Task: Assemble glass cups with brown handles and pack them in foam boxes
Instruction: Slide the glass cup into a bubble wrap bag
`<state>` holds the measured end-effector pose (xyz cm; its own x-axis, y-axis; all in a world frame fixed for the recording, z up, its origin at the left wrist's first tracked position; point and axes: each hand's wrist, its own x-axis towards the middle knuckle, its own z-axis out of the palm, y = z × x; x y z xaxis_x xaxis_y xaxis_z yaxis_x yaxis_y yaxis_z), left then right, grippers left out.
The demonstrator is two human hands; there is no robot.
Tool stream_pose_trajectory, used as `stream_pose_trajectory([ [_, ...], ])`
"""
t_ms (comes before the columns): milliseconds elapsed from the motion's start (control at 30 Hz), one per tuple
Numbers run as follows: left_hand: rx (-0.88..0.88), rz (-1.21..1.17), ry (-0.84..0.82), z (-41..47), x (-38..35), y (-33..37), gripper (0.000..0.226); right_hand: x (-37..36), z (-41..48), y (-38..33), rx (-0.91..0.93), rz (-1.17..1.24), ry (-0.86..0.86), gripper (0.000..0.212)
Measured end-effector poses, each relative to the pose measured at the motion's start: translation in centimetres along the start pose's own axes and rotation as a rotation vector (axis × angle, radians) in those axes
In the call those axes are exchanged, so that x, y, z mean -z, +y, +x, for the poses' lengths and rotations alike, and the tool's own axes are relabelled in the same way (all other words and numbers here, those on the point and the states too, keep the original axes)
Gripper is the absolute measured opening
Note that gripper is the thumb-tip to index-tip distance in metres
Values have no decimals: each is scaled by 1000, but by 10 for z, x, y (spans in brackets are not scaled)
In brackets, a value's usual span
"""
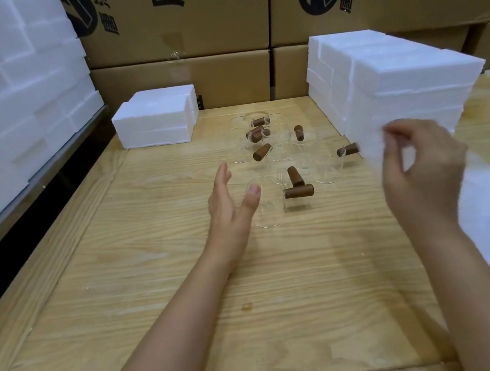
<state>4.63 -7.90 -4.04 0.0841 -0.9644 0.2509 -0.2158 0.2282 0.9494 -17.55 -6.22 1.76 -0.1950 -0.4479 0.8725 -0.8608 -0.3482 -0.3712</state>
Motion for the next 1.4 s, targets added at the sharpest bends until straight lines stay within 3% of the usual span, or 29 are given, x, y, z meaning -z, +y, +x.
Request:
stream_pose_trajectory([
  [100, -62, -12, 93, -2, 2, 3, 84, -8, -10, -25, 2, 372, -132, 10],
  [267, -247, -6, 213, -7, 6, 7, 52, -14, -15, -40, -184, 865, -474, 28],
  [500, -385, 105, 107, -9, 5, 8, 37, -10, -14, -34, -328, 1166, -703, 8],
  [600, -371, 64, 74, -9, 2, 11, 32, -10, -13, -32, -328, 1264, -755, 15],
  [700, -291, -159, 114, -7, 3, 19, 24, -10, -13, -33, -310, 1307, -803, 25],
  [800, -198, -275, 116, -5, 6, 26, 15, -9, -13, -35, -276, 1332, -857, 18],
  [900, -144, -430, -20, -3, 13, 30, 40, -7, -14, -39, -264, 1369, -957, 11],
  [967, -167, -355, -101, -2, 16, 30, 61, -6, -14, -39, -266, 1390, -1010, 11],
  [1033, -208, -211, -124, -2, 17, 29, 65, -7, -14, -38, -265, 1403, -1056, 12],
  [1133, -237, -105, -65, -3, 13, 34, 33, -7, -14, -38, -299, 1425, -1088, 14],
  [1267, -220, -111, 74, -2, 14, 39, 35, -5, -10, -39, -453, 1363, -967, 15],
  [1400, -300, -45, 222, -1, 18, 44, 32, -8, -10, -48, -458, 938, -717, 35],
])
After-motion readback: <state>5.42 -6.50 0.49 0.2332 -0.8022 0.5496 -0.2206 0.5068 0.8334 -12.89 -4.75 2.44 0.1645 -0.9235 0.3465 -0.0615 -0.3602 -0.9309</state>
